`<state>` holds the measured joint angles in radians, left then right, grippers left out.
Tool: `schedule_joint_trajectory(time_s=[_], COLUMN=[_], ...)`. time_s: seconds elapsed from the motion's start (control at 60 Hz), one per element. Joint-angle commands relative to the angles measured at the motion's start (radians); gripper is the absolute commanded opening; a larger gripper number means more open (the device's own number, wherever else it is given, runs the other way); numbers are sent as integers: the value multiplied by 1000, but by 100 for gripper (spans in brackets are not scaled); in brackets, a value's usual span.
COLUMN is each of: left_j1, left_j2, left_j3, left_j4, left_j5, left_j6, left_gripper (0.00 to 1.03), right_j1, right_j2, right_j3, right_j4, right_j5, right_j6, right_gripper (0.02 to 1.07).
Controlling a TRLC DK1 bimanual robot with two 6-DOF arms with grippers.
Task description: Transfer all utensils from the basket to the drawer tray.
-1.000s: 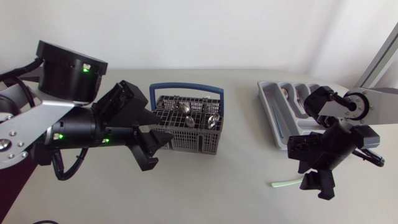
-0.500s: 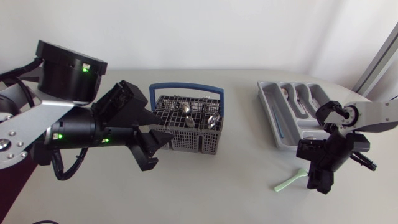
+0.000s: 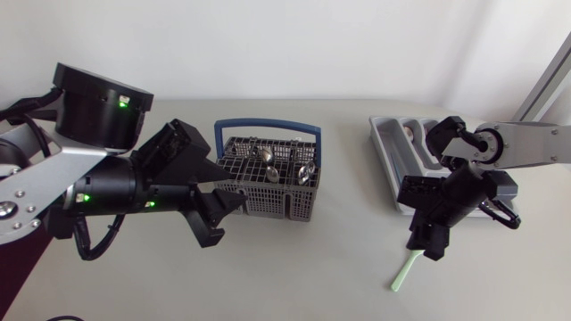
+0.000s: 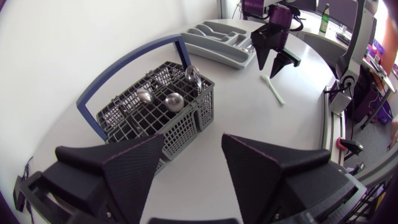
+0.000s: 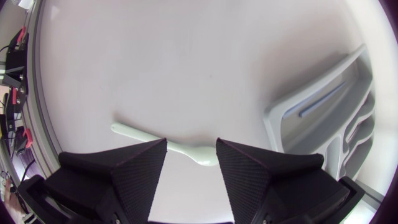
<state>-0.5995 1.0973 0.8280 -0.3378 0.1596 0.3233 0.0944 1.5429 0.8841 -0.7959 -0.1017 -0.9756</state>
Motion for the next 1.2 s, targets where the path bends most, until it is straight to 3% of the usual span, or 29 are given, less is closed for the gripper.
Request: schedule_joint_trajectory(time_s=[0.0, 0.2, 0.417, 0.583, 0.8, 0.933, 1.183], left_j1=[0, -5, -3, -10, -10, -16, -17], left_j2=[-14, -16, -24, -24, -22, -16, -11], left_j3=[-23, -23, -26, -26, -24, -24, -27], left_j4=[0, -1, -4, -3, -1, 5, 10], left_j5=[12, 11, 11, 12, 12, 12, 11], left_j6=[22, 17, 16, 11, 11, 8, 8], left_gripper=[67, 67, 67, 67, 67, 67, 67], right_j1=[62, 186, 197, 82, -217, -252, -277], right_j2=[-7, 2, 29, 8, -20, -95, -26], right_j3=[-70, -192, -263, -295, -249, -192, -146], right_j4=[-5, 112, 161, 136, 67, -19, 70], right_j5=[-18, -36, -30, 2, 63, 36, 33], right_j6=[55, 87, 83, -9, -222, -230, -216], right_gripper=[62, 62, 62, 61, 61, 62, 73])
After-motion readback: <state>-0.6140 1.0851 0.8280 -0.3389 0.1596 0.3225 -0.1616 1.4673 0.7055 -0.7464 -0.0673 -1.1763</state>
